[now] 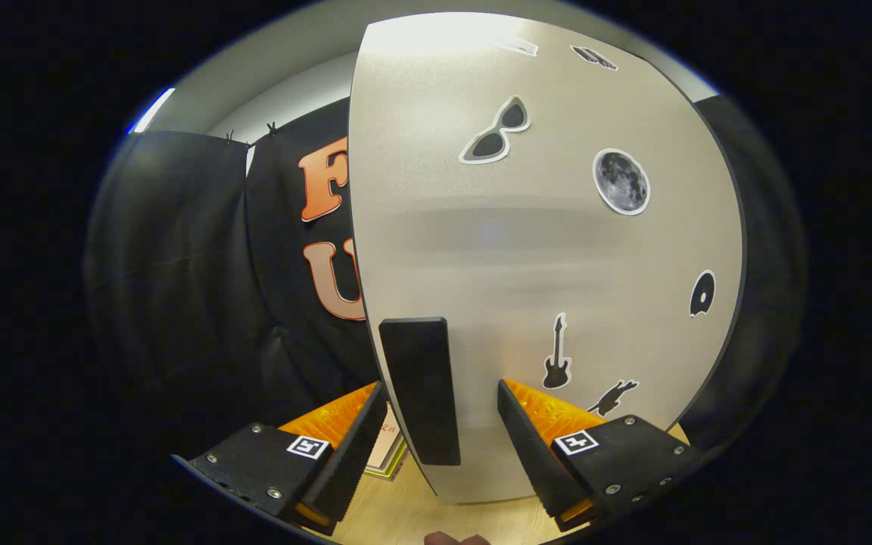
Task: Open the shoe cabinet door, grab the shoes and put them into the shoe cabinet, then close the shoe cabinet door.
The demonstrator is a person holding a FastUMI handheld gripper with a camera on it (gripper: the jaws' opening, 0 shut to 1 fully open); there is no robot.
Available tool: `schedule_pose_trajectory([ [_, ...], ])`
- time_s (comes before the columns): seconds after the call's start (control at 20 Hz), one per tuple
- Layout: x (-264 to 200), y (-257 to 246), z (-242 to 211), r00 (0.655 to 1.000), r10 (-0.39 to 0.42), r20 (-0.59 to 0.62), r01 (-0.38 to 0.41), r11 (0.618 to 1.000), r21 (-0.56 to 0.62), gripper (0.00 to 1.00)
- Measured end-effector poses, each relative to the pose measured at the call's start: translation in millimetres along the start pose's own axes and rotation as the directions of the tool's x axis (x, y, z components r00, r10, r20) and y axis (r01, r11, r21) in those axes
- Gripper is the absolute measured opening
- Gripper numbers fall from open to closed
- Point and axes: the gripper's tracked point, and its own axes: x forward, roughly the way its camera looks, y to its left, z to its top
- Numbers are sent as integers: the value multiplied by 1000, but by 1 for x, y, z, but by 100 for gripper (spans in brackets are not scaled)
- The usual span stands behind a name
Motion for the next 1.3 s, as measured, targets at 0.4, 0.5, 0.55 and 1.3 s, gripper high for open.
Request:
schedule_pose_trajectory([
  [0.4, 9, -3, 5, 999, -21, 28, 21, 1000, -7, 93],
  [0.5, 10, -4, 5, 999, -21, 38, 22, 999, -25, 92],
  [0.55, 12, -4, 4, 999, -19, 40, 21, 999, -43, 92],
  [1.3, -89, -14, 22, 990, -104, 94, 109, 993, -41, 93],
])
